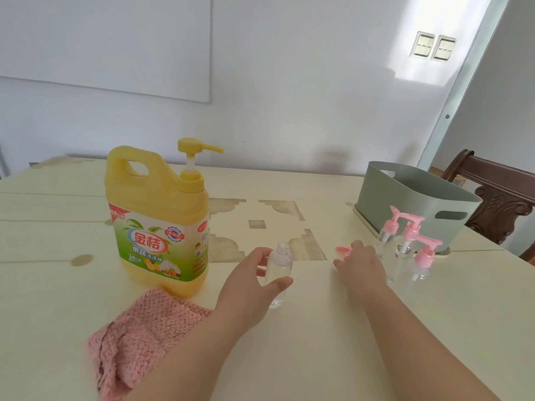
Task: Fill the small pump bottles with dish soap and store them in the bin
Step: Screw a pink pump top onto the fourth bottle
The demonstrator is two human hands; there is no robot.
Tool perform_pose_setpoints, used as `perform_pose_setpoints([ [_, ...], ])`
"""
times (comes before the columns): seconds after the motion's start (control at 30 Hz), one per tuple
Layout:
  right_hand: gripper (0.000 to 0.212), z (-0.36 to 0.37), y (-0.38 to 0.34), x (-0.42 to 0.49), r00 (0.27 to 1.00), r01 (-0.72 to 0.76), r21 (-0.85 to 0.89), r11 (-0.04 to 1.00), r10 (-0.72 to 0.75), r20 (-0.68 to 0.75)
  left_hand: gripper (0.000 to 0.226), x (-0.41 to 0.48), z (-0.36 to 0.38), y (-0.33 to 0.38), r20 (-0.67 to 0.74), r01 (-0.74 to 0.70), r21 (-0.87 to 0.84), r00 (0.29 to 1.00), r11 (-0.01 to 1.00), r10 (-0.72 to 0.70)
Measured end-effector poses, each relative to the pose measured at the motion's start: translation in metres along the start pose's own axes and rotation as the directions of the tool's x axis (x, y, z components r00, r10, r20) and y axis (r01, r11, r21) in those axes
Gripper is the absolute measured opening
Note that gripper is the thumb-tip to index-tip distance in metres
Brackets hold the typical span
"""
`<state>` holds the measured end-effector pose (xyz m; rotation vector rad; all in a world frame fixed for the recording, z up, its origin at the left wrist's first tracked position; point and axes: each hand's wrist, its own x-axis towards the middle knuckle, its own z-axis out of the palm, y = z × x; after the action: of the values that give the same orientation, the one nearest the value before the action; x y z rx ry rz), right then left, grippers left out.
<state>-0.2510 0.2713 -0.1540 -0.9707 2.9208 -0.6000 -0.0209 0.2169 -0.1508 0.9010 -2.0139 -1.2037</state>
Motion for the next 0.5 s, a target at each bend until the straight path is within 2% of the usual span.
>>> perform_pose_setpoints([
  [0.13, 0.029, 0.006, 0.001, 0.006, 1.0, -0.025, 0.056, 0.998, 0.025, 0.01, 0.036, 0.0, 0.0, 0.0, -0.002, 0.002, 0.006, 1.0, 1.0, -0.002],
  [0.2, 0.032, 0.003, -0.004, 0.004, 1.0, -0.005, 0.204, 0.979, 0.003, 0.01, 0.036, 0.0, 0.001, -0.001, -0.006, 0.0, 0.002, 1.0, 1.0, 0.0],
  [0.27, 0.027, -0.003, -0.017, -0.002, 0.999, 0.011, 0.463, 0.886, -0.034, 0.042, 0.037, 0.0, 0.001, -0.001, -0.007, 0.0, -0.001, 1.0, 1.0, 0.0],
  [0.3, 0.025, -0.007, -0.025, -0.008, 0.995, -0.008, 0.633, 0.774, -0.055, 0.079, 0.037, 0.0, 0.001, -0.001, -0.008, 0.0, -0.002, 1.0, 1.0, 0.0],
  [0.37, 0.02, -0.021, -0.045, -0.022, 0.975, -0.092, 0.911, 0.402, -0.15, 0.165, 0.036, 0.0, 0.002, 0.0, -0.012, 0.0, -0.006, 1.0, 1.0, 0.0],
  [0.43, 0.015, -0.037, -0.063, -0.037, 0.941, -0.183, 0.982, 0.033, -0.284, 0.185, 0.036, 0.0, 0.002, 0.0, -0.012, 0.0, -0.006, 1.0, 1.0, 0.0],
  [0.5, 0.015, -0.053, -0.077, -0.049, 0.92, -0.221, 0.958, -0.182, -0.366, 0.143, 0.038, 0.0, 0.002, -0.001, -0.011, 0.005, -0.001, 1.0, 1.0, -0.005],
])
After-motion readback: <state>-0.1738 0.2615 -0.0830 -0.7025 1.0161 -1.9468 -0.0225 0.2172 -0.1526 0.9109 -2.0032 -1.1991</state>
